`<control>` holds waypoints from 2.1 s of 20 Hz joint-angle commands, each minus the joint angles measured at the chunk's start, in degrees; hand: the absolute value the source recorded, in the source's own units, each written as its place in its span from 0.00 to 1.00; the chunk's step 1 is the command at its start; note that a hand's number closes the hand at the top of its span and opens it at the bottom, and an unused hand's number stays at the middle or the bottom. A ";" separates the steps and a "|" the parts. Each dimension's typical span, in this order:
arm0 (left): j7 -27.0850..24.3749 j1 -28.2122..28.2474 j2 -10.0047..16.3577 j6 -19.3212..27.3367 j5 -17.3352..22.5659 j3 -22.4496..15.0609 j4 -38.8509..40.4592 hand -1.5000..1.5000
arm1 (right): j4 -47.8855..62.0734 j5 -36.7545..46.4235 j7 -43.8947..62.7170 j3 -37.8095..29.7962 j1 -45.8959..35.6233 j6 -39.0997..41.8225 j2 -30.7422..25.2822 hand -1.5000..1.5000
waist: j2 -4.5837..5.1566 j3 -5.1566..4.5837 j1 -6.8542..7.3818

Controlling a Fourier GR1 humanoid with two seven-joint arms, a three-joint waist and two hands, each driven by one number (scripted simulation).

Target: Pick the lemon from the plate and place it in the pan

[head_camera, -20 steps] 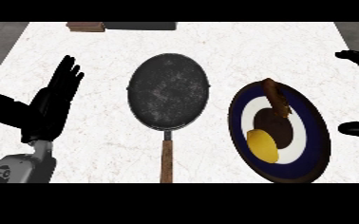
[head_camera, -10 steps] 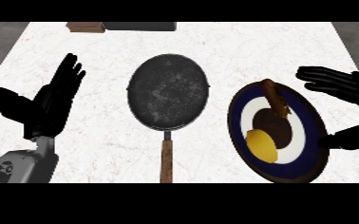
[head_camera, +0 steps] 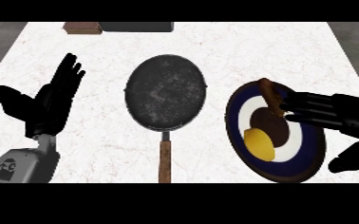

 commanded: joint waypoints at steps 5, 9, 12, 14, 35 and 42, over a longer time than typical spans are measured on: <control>-0.76 2.12 -0.83 -1.89 -0.58 1.84 -1.16 0.50 | -2.38 7.18 -6.27 -2.00 6.39 -10.15 0.76 0.00 | -0.30 -0.06 -0.91; -2.79 0.60 -2.31 -3.13 -2.26 2.66 3.90 0.50 | -8.07 6.96 -2.01 -3.68 7.07 -6.19 2.22 0.00 | -0.25 -0.09 -0.95; 1.35 4.39 -3.24 -1.55 -3.06 0.90 -4.39 0.50 | -10.78 6.75 -1.60 -3.84 6.92 -3.16 2.27 0.00 | -0.30 -0.08 -0.66; -1.00 -1.03 -3.50 -3.72 -2.17 3.24 2.95 0.50 | -13.36 6.23 -1.65 -5.07 9.09 -2.71 1.64 0.00 | -0.24 -0.09 -1.08; 2.68 0.08 -5.98 -6.28 -5.92 7.81 -1.20 0.50 | -7.83 26.10 3.35 -2.81 7.96 -2.24 17.31 0.00 | -0.23 -0.07 -0.69; 2.29 2.17 -6.92 -7.77 -7.43 7.54 -3.42 0.50 | 0.86 29.27 3.96 -1.56 1.83 -2.49 25.56 0.00 | -0.20 -0.06 -0.40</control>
